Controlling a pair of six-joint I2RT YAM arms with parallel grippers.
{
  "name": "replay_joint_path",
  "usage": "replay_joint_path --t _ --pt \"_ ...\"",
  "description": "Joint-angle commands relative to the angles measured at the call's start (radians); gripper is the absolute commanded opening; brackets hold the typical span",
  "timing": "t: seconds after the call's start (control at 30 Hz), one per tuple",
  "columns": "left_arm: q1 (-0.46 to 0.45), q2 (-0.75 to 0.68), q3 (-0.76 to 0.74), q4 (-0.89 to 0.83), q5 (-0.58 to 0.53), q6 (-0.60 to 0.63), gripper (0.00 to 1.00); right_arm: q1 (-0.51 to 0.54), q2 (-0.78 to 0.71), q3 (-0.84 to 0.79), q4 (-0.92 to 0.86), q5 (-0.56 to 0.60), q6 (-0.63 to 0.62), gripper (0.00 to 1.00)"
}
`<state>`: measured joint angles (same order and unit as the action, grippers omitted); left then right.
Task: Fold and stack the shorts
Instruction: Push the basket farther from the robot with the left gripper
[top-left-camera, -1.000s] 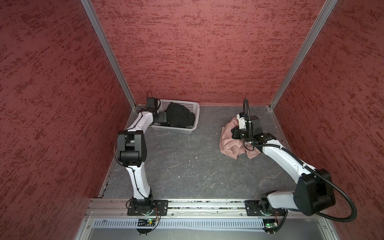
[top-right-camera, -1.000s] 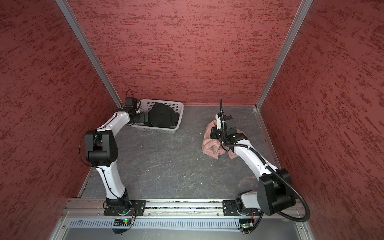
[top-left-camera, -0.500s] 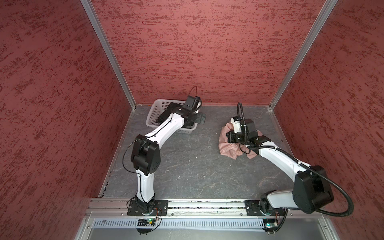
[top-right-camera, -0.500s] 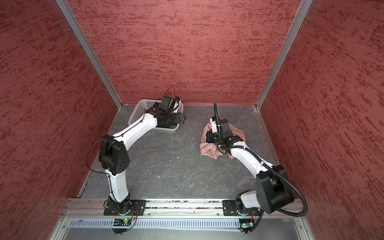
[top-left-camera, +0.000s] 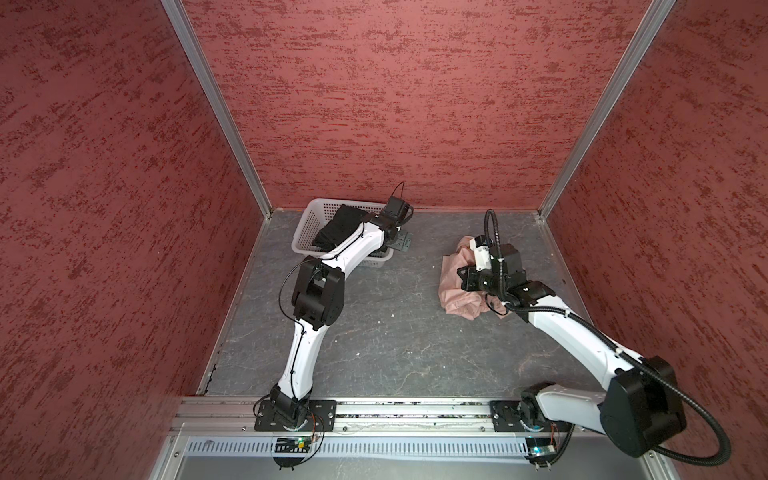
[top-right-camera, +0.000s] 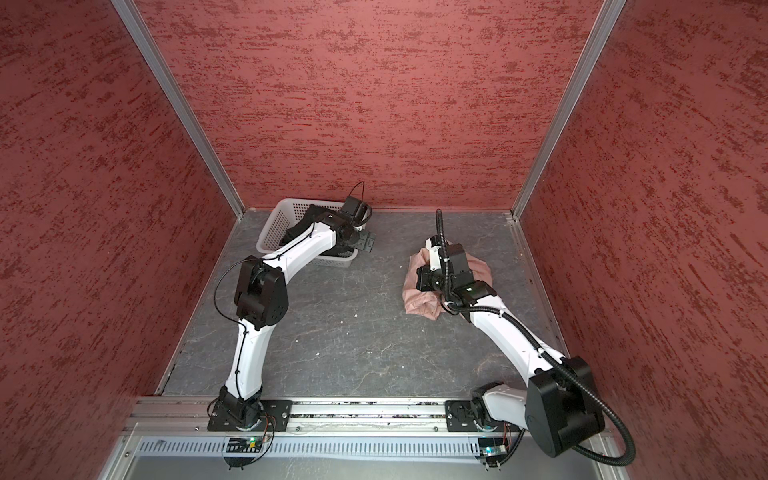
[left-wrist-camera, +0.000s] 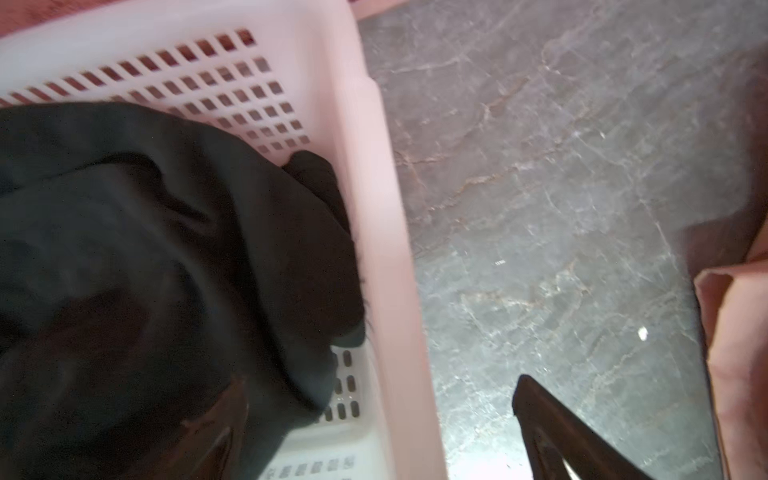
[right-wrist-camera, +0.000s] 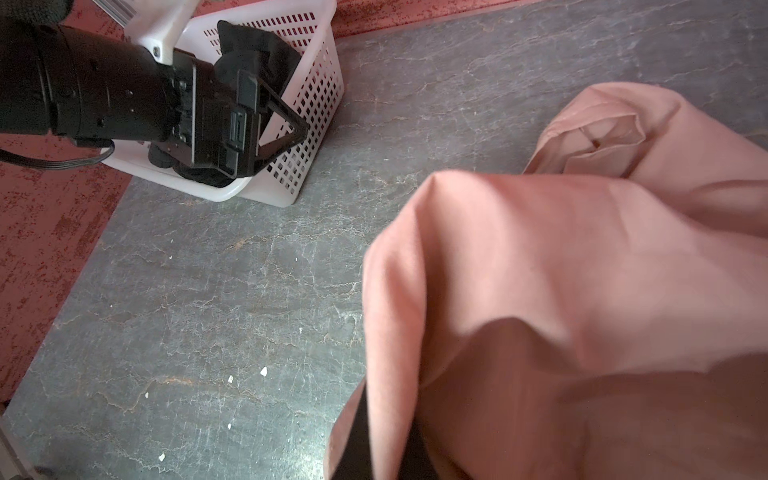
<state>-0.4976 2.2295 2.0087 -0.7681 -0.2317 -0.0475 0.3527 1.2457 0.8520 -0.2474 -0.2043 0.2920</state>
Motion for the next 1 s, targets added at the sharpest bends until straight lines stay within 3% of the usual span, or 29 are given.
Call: replay_joint_path --t 0.0,0.67,0.97 --pt "0.023 0.037 0.013 0.003 -0.04 0.018 0.99 0.001 0.003 0.013 -0.007 0.006 0.003 0.0" --pt "0.267 0.036 -0.071 0.09 -0.113 0.095 0.99 0.018 0.05 0.062 -0.01 -0.041 -0.013 0.0" --pt "0.334 0.054 0.005 0.071 -0.161 0.128 0.99 0.064 0.125 0.173 -0.058 -0.097 -0.077 0.0"
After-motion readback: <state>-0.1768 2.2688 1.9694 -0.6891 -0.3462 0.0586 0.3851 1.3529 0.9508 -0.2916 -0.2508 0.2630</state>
